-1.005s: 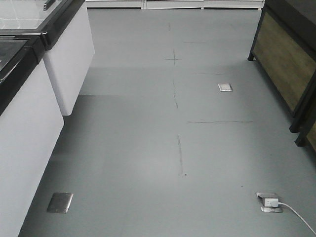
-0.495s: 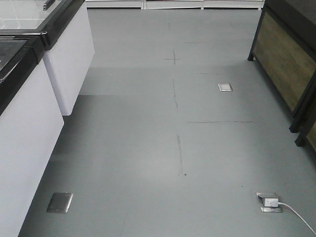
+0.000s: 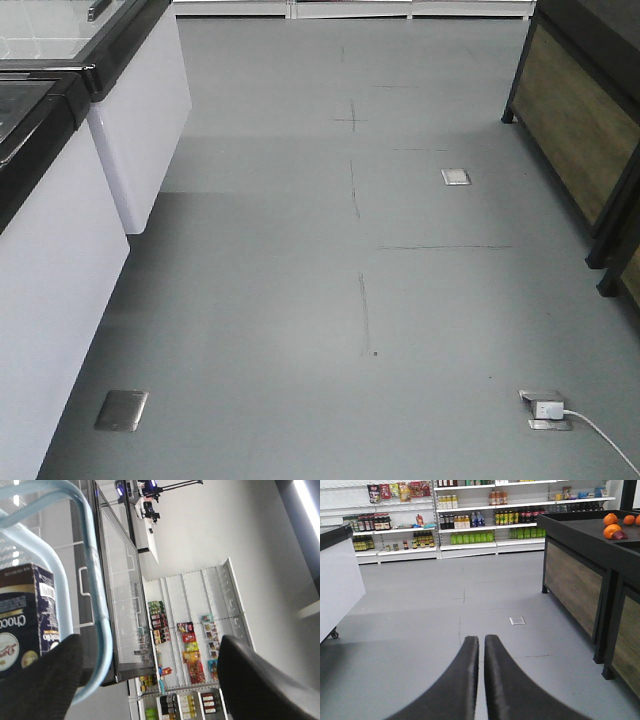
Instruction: Left arm holds basket, right arm returns cookies
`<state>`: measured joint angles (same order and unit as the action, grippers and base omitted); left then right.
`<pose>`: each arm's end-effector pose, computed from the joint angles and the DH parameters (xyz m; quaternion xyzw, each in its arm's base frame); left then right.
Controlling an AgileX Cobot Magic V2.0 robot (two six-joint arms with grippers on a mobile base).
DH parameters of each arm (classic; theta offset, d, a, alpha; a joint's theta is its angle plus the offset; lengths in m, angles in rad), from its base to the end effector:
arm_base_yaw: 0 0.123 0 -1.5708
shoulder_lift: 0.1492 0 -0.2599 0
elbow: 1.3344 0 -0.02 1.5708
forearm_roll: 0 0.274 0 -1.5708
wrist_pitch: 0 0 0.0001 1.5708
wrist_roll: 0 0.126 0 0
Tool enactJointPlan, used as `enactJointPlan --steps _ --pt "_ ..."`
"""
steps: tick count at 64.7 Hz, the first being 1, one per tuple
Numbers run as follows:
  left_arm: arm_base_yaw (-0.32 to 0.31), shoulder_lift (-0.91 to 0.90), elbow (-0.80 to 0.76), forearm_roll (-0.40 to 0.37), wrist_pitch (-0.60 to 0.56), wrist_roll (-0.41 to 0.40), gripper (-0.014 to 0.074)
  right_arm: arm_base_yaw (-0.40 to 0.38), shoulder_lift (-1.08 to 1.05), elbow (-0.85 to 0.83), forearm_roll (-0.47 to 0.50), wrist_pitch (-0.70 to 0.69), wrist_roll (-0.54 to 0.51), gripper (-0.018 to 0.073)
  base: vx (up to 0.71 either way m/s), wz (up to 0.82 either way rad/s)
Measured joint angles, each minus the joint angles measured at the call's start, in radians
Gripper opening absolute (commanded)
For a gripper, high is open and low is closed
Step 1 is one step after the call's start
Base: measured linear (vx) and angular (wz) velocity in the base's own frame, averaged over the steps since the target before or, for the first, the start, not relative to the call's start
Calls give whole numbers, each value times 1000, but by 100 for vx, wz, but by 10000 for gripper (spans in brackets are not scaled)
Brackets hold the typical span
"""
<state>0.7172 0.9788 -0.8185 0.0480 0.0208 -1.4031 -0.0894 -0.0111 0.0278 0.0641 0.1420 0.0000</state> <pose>0.2176 0.1899 0.3459 -0.6365 0.3765 -0.2107 0.6393 0.1397 -0.0114 0.1890 0.0528 0.7299 -0.0055 0.6815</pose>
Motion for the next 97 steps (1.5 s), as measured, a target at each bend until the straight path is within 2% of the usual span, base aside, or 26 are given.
enactJointPlan --steps 8,42,97 --pt "31 23 1 0 -21 -3 533 0 0 0 0 0 0 -3 0 0" --pt "31 163 1 -66 -204 -3 533 0 0 0 0 0 0 -3 0 0" --pt "31 332 1 -70 -419 3 531 0 0 0 0 0 0 -3 0 0"
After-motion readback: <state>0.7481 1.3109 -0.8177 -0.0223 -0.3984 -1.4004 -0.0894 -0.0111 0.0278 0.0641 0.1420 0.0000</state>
